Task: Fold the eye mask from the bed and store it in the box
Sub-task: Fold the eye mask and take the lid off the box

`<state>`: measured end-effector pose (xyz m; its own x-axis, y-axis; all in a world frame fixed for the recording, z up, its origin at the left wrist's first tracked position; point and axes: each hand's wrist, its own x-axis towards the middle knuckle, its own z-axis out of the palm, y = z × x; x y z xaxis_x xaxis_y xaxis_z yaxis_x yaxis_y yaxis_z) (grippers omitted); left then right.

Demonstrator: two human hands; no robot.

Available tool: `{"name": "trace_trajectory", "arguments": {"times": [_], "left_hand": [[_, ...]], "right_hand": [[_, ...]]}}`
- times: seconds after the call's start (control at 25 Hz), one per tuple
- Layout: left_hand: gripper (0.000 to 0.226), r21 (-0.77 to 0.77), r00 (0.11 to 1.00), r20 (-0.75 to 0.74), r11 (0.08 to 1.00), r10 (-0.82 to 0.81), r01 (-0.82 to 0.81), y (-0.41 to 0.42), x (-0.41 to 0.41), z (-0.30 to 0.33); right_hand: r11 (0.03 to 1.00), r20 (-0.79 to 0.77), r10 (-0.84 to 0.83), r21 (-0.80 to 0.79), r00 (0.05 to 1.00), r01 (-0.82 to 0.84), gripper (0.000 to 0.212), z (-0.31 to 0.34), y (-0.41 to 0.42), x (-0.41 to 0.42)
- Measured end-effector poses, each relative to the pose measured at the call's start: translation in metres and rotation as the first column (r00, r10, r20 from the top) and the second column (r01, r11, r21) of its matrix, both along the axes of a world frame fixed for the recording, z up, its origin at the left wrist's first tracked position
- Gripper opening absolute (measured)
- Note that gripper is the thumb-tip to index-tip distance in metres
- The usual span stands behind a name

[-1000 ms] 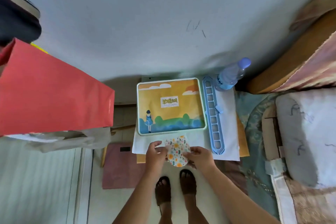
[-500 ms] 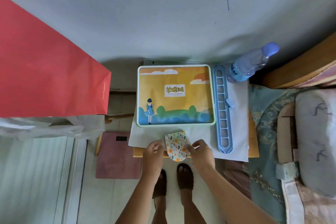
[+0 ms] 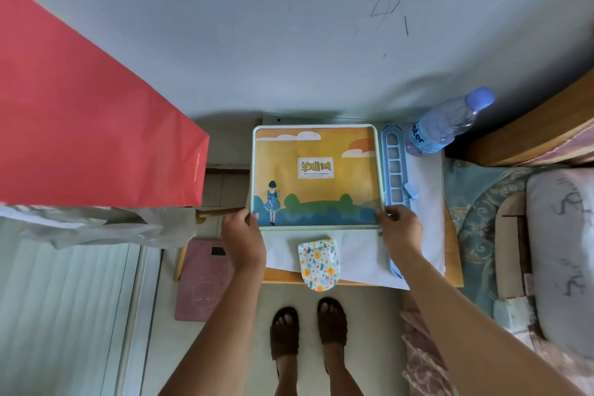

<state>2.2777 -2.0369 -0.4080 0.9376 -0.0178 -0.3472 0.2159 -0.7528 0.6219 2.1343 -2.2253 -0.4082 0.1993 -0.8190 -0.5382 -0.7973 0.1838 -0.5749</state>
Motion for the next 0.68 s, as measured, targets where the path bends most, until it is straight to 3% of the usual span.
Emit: {"name": "trace_trajectory", "arguments": {"times": [0.2, 0.4, 0.52, 0.68], "left_hand": [[0.024, 0.133, 0.997, 0.045, 0.989, -0.066, 0.059, -0.004, -0.002, 0.001], [0.024, 0.244, 0.992, 0.054, 0.965, -0.111, 0.094, -0.009, -0.002, 0.001], [0.022, 0.209, 0.997, 0.055, 0.977, -0.056, 0.043, -0.013, -0.002, 0.001], [0.020, 0.107, 0.997, 0.072, 0.994, 0.003, -0.011, -0.012, 0.003, 0.000]], "right_hand": [[0.958, -0.202, 0.187, -0.179, 0.961, -0.224, 0.024, -0.001, 0.002, 0.003], [0.875, -0.448, 0.304, -0.216, 0.840, -0.433, 0.024, 0.003, 0.008, 0.011], [0.875, -0.496, 0.290, -0.210, 0.818, -0.437, 0.025, 0.002, 0.017, 0.016], [0.888, -0.452, 0.238, -0.258, 0.860, -0.381, 0.024, 0.000, 0.017, 0.015]]}}
